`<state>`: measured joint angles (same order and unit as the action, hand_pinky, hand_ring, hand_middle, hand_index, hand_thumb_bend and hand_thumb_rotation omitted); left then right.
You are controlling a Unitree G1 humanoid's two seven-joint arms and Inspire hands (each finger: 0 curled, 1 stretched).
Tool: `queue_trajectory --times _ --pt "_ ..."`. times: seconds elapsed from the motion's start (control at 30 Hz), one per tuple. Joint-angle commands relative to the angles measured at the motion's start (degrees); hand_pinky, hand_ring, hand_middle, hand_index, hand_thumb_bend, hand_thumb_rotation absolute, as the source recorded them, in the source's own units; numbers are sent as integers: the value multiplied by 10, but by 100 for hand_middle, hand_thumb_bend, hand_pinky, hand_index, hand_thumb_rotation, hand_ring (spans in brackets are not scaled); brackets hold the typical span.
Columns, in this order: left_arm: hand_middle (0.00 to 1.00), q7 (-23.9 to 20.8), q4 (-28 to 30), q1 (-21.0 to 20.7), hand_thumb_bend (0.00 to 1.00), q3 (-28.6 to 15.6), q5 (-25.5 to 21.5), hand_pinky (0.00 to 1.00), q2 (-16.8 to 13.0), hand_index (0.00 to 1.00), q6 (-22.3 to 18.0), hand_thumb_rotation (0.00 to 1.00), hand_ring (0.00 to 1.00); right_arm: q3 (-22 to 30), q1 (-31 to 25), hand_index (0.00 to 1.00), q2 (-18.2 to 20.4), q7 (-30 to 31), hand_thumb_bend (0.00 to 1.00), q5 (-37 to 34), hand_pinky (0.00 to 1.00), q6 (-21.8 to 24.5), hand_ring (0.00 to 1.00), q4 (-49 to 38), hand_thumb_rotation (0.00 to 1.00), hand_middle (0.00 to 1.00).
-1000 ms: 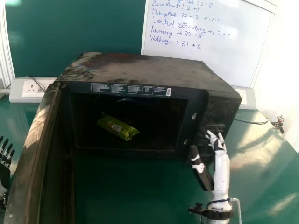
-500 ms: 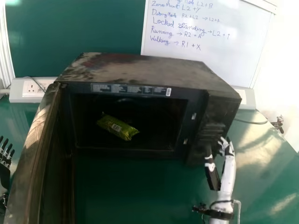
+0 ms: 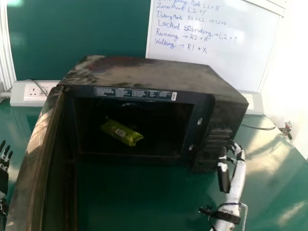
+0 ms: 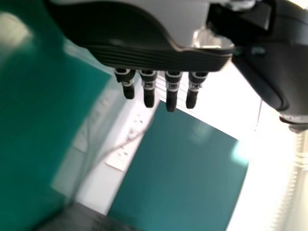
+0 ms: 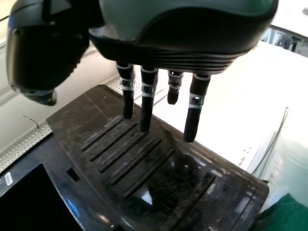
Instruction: Put biscuit inside oven
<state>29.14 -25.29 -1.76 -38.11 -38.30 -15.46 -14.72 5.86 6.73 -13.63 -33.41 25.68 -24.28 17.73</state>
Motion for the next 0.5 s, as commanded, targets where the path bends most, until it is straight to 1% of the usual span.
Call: queue_trajectory --times 0.0,0.1,0.17,0.2,0.27,0.33,0.47 --pt "92 36 -32 3 14 -6 -22 95 28 100 -16 0 87 3 0 87 14 1 74 -20 63 1 73 23 98 80" --pt "91 95 -48 -1 10 -14 -42 92 22 100 -26 0 86 5 4 87 14 0 73 -28 64 8 75 33 98 82" --pt "91 126 -51 -1 8 -19 -53 87 17 100 -26 0 85 7 10 87 17 -3 75 -36 64 12 76 42 98 82" --pt "91 136 -52 0 7 -21 -56 88 13 100 -24 0 85 8 12 87 18 -5 78 -38 65 13 76 45 99 83" --pt "91 146 -48 4 6 -21 -54 86 7 100 -25 0 85 9 16 88 21 -6 81 -45 65 13 76 52 99 83" --pt "91 149 -38 11 5 -19 -47 86 0 100 -27 0 85 9 20 88 22 -7 81 -48 65 12 76 60 99 84" --pt "94 162 -30 20 4 -25 -51 93 -16 100 -23 0 89 7 24 89 23 -11 80 -49 65 12 76 71 100 85"
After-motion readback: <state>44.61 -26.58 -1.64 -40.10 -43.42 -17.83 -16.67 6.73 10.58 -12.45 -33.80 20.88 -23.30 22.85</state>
